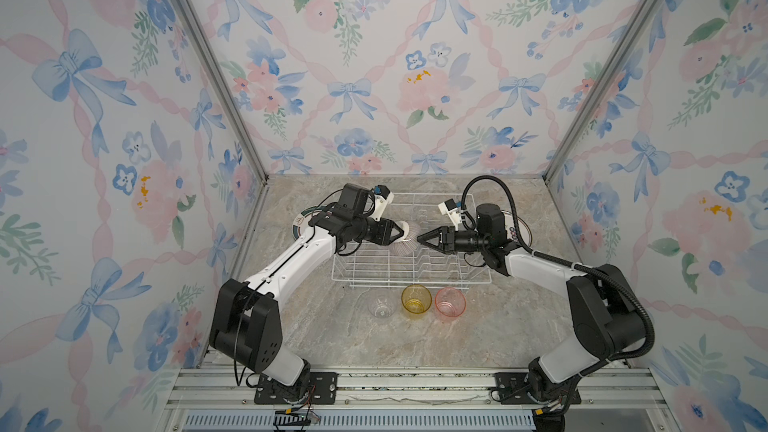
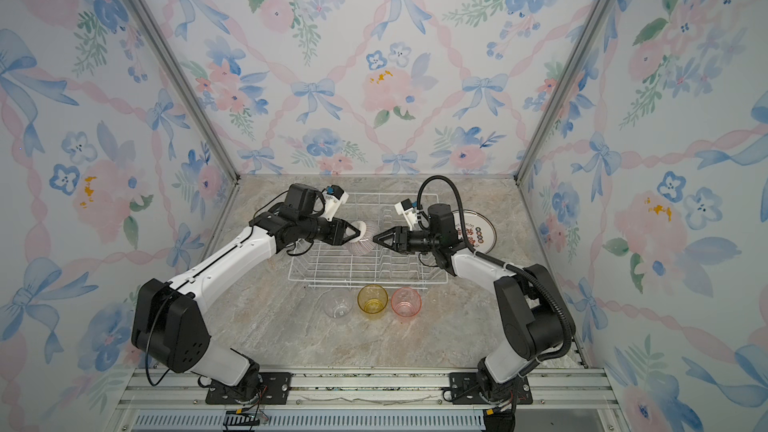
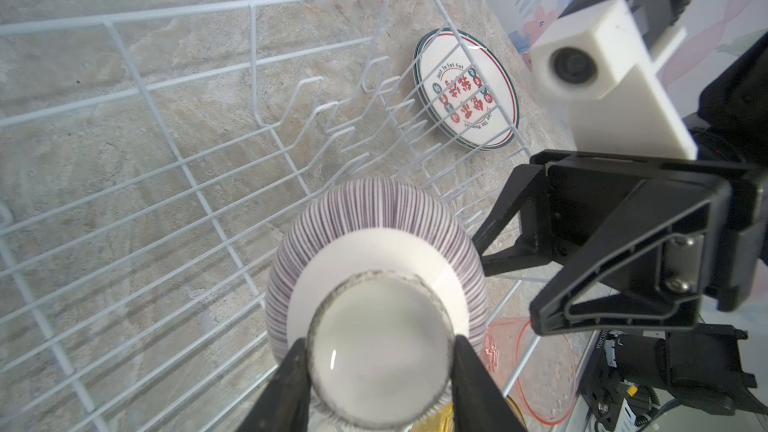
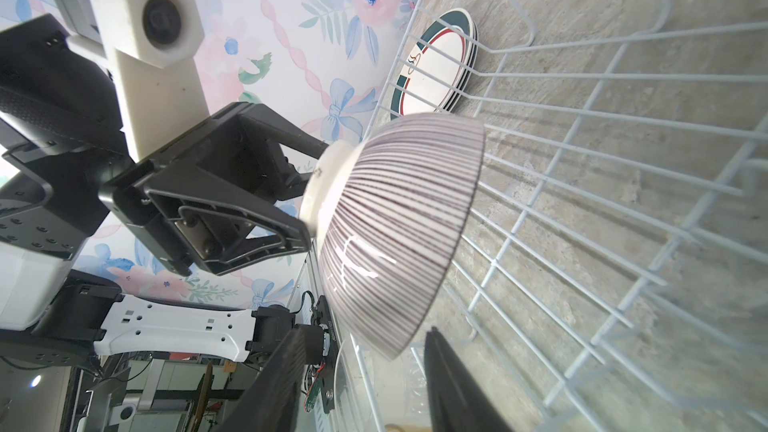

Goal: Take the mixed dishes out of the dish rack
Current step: 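Lift the striped bowl toward the right gripper and grasp its rim with the right gripper, then open the left gripper and carry the bowl with the right gripper beside the rack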

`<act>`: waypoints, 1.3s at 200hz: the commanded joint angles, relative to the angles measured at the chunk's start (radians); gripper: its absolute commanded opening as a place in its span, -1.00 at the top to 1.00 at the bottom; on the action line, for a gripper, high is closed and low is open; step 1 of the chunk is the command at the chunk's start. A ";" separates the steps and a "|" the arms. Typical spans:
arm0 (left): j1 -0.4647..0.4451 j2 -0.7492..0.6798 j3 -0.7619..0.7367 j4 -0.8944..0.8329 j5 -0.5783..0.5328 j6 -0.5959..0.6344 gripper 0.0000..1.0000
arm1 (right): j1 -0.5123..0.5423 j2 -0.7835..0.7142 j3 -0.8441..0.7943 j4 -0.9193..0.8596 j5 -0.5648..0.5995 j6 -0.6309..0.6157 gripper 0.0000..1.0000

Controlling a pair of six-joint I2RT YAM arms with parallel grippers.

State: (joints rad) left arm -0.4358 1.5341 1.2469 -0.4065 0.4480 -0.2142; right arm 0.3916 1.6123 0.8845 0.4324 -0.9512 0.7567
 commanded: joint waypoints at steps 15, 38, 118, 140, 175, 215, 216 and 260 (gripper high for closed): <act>0.011 -0.042 0.005 0.077 0.067 -0.019 0.97 | -0.010 0.013 -0.041 0.207 -0.033 0.111 0.03; 0.010 -0.040 0.003 0.090 0.079 -0.026 0.97 | -0.011 0.037 -0.058 0.386 -0.044 0.220 0.06; 0.014 -0.021 0.004 0.143 0.102 -0.052 1.00 | -0.017 0.205 -0.057 0.974 -0.040 0.581 0.38; 0.015 -0.005 0.010 0.151 0.109 -0.054 1.00 | -0.016 0.194 -0.053 0.974 -0.050 0.584 0.63; 0.015 0.024 0.026 0.152 0.115 -0.054 1.00 | -0.010 0.190 -0.046 0.974 -0.059 0.584 0.94; 0.016 0.028 0.028 0.152 0.106 -0.054 1.00 | -0.005 0.181 -0.035 0.969 -0.058 0.576 1.00; 0.016 0.027 0.027 0.151 0.104 -0.054 1.00 | -0.004 0.180 -0.035 0.968 -0.058 0.576 1.00; 0.024 -0.021 0.004 0.150 0.031 -0.045 0.68 | 0.000 0.099 -0.016 0.693 -0.077 0.390 1.00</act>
State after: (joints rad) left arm -0.4210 1.5513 1.2549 -0.2592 0.5259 -0.2699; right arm 0.3817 1.8103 0.8284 1.2472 -1.0061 1.3018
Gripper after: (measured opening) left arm 0.085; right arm 0.067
